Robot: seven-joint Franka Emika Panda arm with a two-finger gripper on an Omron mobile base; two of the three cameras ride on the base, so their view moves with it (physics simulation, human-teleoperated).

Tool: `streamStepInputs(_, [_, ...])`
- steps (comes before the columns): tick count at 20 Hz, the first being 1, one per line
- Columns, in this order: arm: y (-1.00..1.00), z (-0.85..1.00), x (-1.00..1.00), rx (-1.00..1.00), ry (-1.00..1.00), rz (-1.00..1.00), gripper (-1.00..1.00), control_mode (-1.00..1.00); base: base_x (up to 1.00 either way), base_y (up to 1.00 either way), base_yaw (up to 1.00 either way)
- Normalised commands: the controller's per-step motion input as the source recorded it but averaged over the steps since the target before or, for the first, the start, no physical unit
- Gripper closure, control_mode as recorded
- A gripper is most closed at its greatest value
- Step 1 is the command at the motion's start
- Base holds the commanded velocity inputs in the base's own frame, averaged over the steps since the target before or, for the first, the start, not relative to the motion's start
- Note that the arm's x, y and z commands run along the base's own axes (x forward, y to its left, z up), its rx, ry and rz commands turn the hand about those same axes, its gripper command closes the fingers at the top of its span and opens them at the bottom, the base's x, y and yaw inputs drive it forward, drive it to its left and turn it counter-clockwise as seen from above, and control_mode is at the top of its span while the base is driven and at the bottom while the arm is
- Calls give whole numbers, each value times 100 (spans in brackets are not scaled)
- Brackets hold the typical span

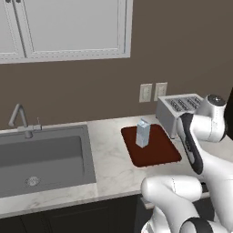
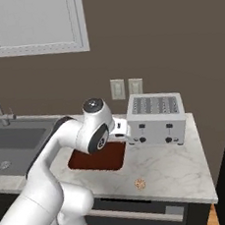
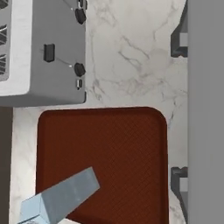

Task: Take out the milk from the fridge and place it on the tray on the counter. Then take the sugar cube near the tray and place it in the tray.

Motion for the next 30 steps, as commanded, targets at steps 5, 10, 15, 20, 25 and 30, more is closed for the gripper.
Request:
streamStepInputs(5, [-55, -3, -25, 0, 18, 4, -100, -100, 0, 0, 0])
streamStepInputs(10, [-33, -18, -69, -3, 0, 3, -100, -100, 0, 0, 0])
streamStepInputs(15, [-6, -9, -63, 0, 2, 0, -100, -100, 0, 0, 0])
streamStepInputs(20, [-4, -9, -33, 0, 4, 4, -100, -100, 0, 0, 0])
streamStepInputs(25, [-1, 0, -14, -8, 9, 12, -100, -100, 0, 0, 0])
streamStepInputs(30, [-3, 0, -3, -4, 12, 20, -100, -100, 0, 0, 0])
